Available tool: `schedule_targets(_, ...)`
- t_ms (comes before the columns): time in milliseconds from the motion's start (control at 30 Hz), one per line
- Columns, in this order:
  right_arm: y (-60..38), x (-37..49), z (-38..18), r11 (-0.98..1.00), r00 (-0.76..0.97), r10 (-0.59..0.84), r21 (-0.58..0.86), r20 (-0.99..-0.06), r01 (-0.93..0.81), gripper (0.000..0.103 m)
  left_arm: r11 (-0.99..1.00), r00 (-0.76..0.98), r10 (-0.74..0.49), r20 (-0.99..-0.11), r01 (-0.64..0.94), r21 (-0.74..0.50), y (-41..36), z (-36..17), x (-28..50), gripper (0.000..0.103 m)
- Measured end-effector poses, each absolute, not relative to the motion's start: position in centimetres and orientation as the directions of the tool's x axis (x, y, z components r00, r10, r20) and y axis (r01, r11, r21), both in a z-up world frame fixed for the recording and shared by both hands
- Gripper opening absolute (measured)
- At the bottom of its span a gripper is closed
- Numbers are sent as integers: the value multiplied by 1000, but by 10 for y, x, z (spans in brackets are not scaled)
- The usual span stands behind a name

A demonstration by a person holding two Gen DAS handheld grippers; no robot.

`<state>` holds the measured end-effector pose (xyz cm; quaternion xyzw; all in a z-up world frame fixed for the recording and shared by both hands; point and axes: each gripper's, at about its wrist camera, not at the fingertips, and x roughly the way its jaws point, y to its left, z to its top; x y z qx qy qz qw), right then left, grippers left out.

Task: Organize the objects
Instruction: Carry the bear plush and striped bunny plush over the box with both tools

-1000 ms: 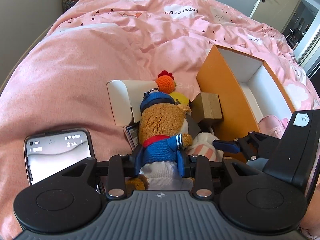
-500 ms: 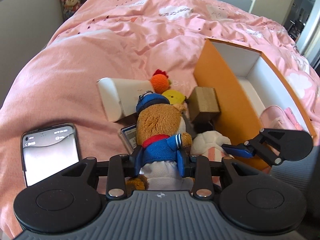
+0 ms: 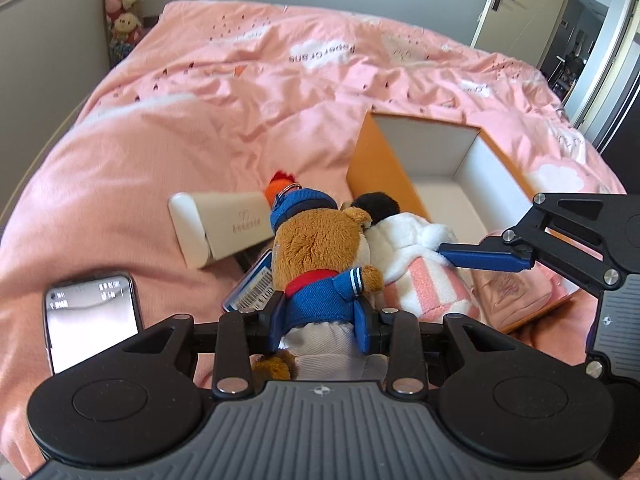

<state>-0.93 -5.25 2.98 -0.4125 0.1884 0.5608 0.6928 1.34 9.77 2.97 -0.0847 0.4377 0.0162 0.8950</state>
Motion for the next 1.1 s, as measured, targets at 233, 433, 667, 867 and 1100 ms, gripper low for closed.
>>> schedule_targets(233,-67,-5,50,31,327,647,-405,-689,-914,57,988,651,-52,-758,-77,-134,88,50,20,38)
schedule_targets(433,-81,7,57,86,381,645,-432,-663,-898,57,992,673,-75,-736,-28,-126,69,64,32,38)
schedule_targets(667,-113,26,48,92,399,635,-448,-661,-889,57,987,658,-147,-738,53,-149,39,65,50,38)
schedule_targets(867,-133,49,38,66,380,635,-443,-672,-894,57,982,619,-180,-765,74,-172,16,55,71,38)
schedule_targets(1100,-149,87,22,34,307,647,-376,-698,-926,57,980,564,-193,-803,66,-189,1,38,95,38)
